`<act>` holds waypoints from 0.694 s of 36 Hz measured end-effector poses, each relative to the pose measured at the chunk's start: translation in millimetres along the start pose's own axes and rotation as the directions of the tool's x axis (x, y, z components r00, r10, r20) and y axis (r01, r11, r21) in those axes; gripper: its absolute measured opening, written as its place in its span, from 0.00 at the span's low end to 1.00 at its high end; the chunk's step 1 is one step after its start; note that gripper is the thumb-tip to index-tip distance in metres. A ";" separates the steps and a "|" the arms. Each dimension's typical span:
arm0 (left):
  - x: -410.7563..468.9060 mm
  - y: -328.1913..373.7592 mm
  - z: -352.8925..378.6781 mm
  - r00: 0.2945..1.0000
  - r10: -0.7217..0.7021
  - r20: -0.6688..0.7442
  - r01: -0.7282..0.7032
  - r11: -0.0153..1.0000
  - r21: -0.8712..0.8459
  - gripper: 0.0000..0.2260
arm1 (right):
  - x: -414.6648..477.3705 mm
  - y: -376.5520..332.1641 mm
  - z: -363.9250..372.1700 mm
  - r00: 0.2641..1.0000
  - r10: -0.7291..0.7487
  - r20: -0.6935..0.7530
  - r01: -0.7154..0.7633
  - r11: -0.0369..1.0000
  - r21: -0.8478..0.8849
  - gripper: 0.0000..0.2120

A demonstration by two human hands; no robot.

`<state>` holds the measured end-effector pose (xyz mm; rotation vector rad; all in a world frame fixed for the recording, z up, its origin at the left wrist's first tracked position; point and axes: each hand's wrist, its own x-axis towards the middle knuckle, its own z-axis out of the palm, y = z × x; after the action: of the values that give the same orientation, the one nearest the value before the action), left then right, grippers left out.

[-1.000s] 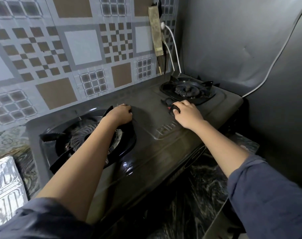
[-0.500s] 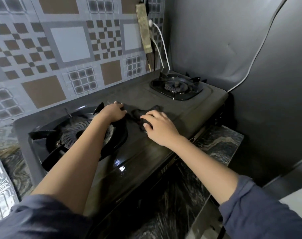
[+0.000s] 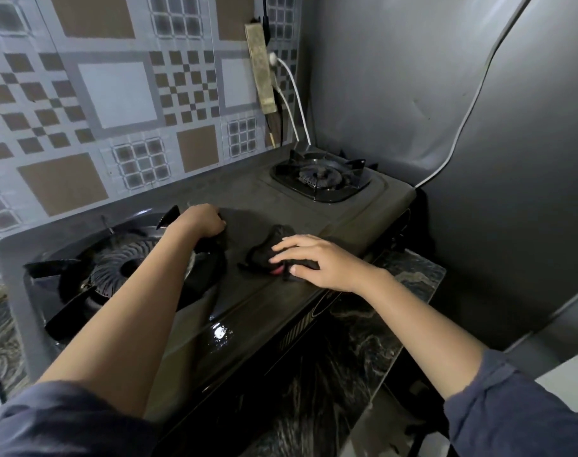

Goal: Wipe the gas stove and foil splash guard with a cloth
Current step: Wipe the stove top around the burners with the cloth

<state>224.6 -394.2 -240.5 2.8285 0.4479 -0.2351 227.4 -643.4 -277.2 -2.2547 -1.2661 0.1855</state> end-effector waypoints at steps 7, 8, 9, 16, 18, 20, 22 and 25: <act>2.4 17.2 4.3 0.999 -0.036 0.033 0.035 0.999 0.032 0.15 | -5.5 36.7 -22.6 0.990 0.124 -0.061 -0.130 0.985 -0.112 0.16; 3.0 18.7 5.5 0.999 -0.042 0.030 0.041 0.999 0.036 0.14 | -3.2 39.9 -24.7 0.989 0.133 -0.061 -0.140 0.981 -0.132 0.16; 3.6 19.9 6.9 0.999 -0.048 0.026 0.047 0.998 0.042 0.14 | -0.1 42.5 -26.3 0.988 0.141 -0.059 -0.148 0.978 -0.149 0.16; 7.8 23.4 12.4 0.997 -0.071 -0.022 0.072 0.996 0.044 0.17 | 39.5 56.0 -35.4 0.986 0.165 0.002 -0.161 0.965 -0.208 0.19; 7.5 22.3 13.2 0.997 -0.067 -0.042 0.069 0.997 0.042 0.19 | 54.3 60.0 -37.3 0.988 0.152 0.017 -0.145 0.967 -0.210 0.19; 5.7 21.2 14.8 0.996 -0.057 -0.067 0.060 0.997 0.043 0.19 | 68.6 64.1 -38.8 0.990 0.136 0.033 -0.126 0.970 -0.206 0.19; 2.7 21.5 16.6 0.995 -0.048 -0.091 0.052 0.998 0.044 0.20 | 82.3 68.3 -39.7 0.991 0.124 0.054 -0.111 0.974 -0.197 0.19; 0.6 24.3 18.8 0.992 -0.048 -0.119 0.054 0.997 0.052 0.20 | 100.9 74.4 -42.3 0.990 0.114 0.086 -0.096 0.977 -0.192 0.19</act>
<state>230.7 -421.8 -252.8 2.8980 0.5472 -0.0915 354.1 -607.2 -266.0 -2.5039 -1.2602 0.2246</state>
